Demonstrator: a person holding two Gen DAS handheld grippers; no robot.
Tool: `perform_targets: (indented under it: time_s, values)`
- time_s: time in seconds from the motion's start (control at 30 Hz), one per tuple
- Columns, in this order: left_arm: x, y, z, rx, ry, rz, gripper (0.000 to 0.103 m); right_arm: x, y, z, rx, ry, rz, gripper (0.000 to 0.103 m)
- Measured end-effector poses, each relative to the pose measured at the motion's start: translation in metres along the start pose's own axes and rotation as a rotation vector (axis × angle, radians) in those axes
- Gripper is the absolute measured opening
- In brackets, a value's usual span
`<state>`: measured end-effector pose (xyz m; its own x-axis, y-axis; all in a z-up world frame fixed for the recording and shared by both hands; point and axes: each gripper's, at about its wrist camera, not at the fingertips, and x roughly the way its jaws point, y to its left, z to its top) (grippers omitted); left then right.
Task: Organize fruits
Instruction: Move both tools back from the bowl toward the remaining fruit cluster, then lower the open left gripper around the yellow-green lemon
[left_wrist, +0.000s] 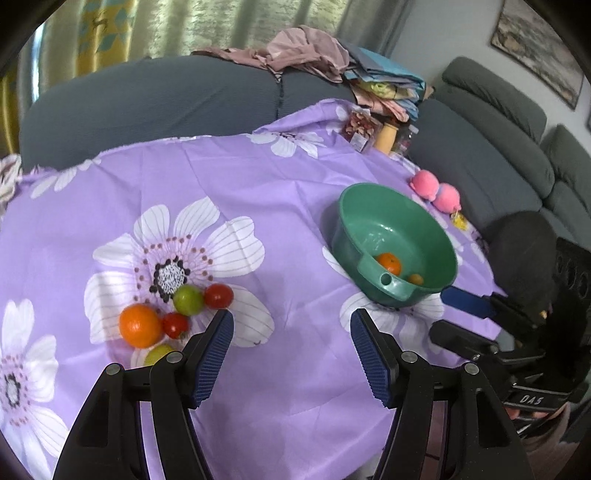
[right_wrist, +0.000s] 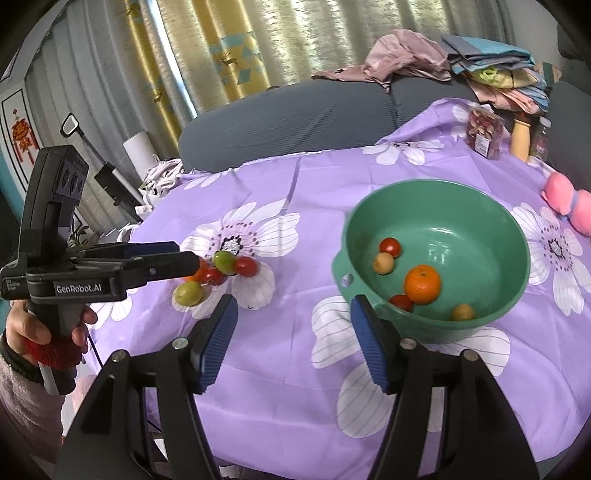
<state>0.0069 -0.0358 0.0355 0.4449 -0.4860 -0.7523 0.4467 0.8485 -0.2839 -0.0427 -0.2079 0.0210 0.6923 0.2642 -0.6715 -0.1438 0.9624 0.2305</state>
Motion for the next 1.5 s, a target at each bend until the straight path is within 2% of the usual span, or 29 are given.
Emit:
perform_targets:
  time_s: [0.43,0.87,1.5]
  values:
    - [-0.013,0.037,-0.02,-0.075,-0.003,0.027,0.066,0.014,0.038,0.002,-0.072,0.049,0.021,0.064]
    - [-0.019,0.061,-0.035,-0.102,0.014,0.053,0.066,0.037,0.068,-0.002,-0.124,0.112,0.047,0.064]
    - [-0.012,0.081,-0.043,-0.106,0.034,0.032,0.066,0.067,0.093,-0.005,-0.171,0.192,0.065,0.064]
